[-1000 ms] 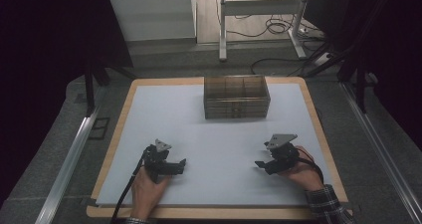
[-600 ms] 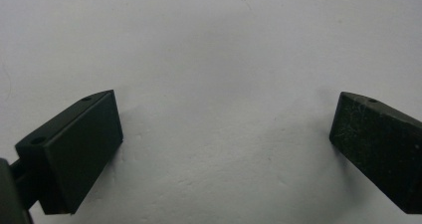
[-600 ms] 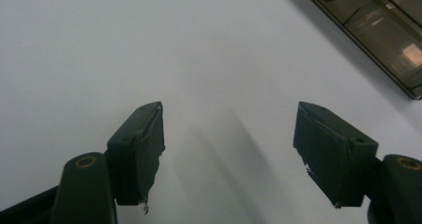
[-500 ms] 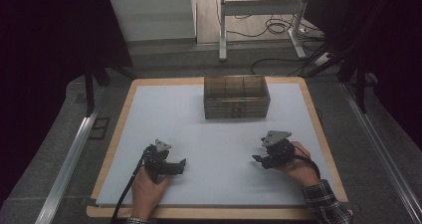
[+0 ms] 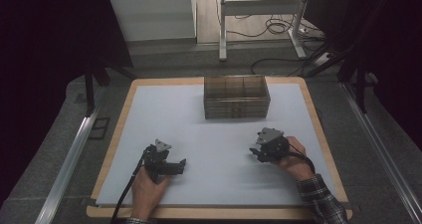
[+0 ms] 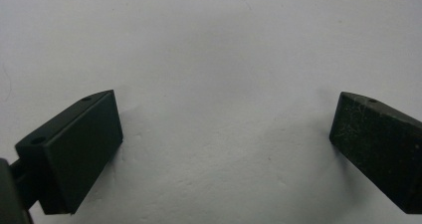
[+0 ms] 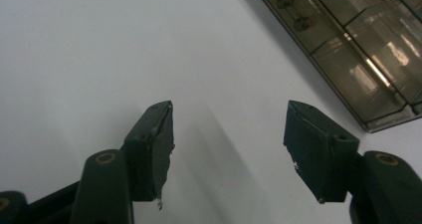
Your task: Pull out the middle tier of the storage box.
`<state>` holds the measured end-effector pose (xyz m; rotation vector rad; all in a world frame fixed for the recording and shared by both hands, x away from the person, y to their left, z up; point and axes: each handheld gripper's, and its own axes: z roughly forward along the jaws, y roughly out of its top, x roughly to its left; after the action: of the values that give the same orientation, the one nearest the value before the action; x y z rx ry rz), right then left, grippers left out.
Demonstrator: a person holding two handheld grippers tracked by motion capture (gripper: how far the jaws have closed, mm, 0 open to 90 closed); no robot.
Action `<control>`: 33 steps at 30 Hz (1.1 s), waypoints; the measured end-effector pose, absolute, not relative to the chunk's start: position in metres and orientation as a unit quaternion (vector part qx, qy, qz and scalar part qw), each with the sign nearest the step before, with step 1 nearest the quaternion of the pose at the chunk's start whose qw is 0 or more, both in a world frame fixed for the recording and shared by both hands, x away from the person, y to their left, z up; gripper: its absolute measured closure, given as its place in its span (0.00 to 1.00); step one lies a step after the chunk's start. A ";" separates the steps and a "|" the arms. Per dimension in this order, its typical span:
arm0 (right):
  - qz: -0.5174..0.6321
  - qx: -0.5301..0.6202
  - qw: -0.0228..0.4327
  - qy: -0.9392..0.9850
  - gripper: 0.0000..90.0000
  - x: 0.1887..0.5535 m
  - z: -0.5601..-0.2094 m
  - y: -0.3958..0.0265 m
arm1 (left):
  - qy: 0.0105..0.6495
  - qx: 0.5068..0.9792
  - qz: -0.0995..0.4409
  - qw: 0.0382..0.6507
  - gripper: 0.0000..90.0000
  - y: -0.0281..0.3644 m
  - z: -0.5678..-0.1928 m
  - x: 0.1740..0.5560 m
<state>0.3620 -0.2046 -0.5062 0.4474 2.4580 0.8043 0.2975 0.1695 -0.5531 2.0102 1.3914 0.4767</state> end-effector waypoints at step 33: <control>0.245 0.114 0.364 0.892 0.57 0.379 -0.509 -0.181 | 0.529 0.765 0.181 0.320 0.00 0.169 -0.553 0.297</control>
<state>0.3786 -0.1808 -0.5088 0.2922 2.2945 0.6296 0.2974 0.1695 -0.5531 2.0097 1.3916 0.4764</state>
